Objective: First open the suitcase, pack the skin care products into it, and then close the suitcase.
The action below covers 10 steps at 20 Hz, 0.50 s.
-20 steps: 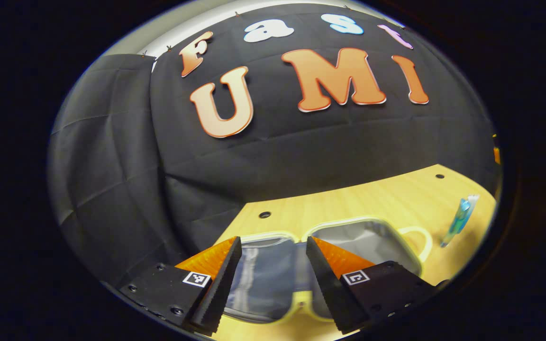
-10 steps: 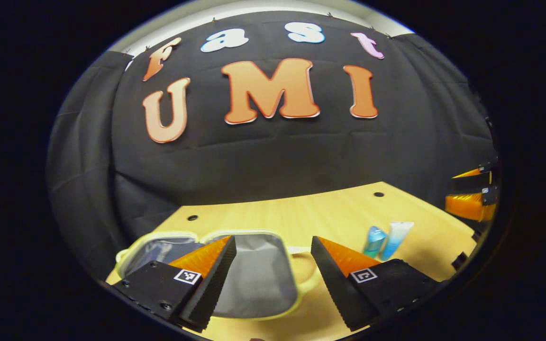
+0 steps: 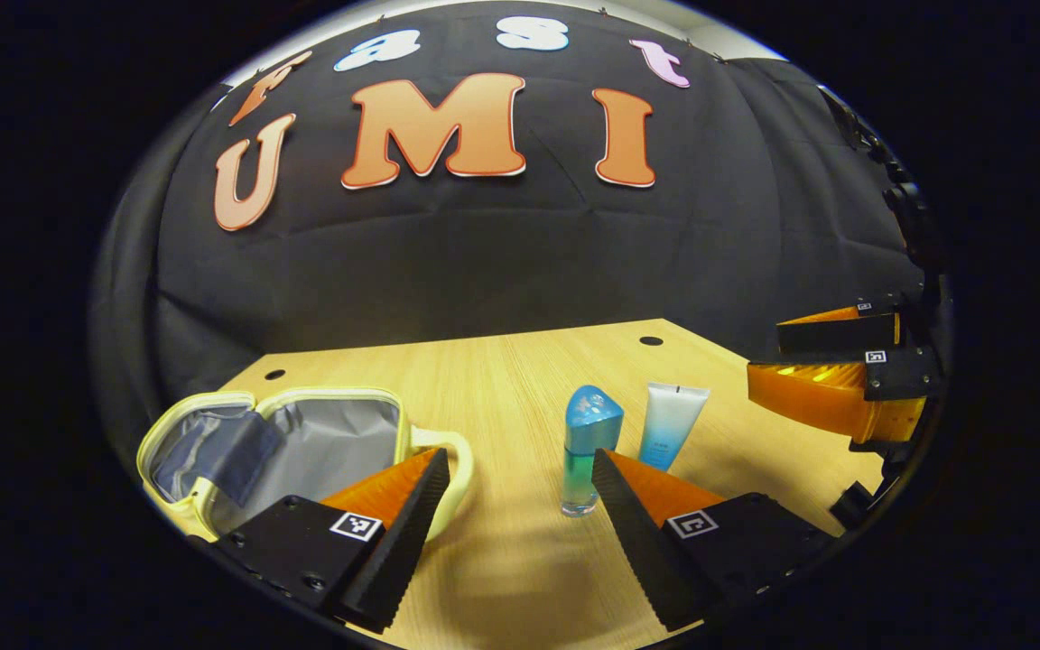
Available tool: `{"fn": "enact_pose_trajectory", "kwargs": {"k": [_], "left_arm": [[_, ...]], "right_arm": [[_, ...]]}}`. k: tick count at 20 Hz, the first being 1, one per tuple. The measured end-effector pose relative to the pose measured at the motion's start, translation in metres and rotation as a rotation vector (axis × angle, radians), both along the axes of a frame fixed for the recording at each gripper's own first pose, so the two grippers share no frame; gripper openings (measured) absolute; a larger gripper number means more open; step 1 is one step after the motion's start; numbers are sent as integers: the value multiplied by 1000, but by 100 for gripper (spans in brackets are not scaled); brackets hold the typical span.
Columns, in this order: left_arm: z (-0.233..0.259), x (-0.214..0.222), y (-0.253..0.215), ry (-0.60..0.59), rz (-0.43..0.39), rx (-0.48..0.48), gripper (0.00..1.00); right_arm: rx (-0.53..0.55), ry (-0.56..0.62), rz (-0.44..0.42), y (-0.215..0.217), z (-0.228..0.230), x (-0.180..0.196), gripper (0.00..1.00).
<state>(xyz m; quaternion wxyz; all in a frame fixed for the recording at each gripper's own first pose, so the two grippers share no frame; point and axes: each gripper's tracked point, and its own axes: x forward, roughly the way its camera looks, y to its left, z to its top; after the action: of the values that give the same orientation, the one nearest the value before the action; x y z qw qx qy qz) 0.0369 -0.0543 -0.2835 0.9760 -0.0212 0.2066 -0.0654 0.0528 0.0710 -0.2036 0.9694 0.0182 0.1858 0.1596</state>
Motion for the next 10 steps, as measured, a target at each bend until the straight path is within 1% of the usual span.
{"fn": "enact_pose_trajectory", "kwargs": {"k": [3, 7, 8, 9, 10], "left_arm": [[-17, 9, -12, 16, -17, -16, 99], [-41, 23, -32, 43, -64, -35, 97], [-48, 26, -36, 52, -72, -37, 95], [-57, 28, -40, 66, -86, -39, 92], [-61, 32, -43, 76, -94, -44, 86]], "right_arm": [[-8, 6, 27, 8, -16, 8, 96], [-41, 34, 61, 15, -42, 14, 96], [-39, 42, 63, 16, -47, 17, 96], [-36, 53, 61, 17, -52, 18, 96], [-31, 62, 63, 18, -57, 19, 96]]}}
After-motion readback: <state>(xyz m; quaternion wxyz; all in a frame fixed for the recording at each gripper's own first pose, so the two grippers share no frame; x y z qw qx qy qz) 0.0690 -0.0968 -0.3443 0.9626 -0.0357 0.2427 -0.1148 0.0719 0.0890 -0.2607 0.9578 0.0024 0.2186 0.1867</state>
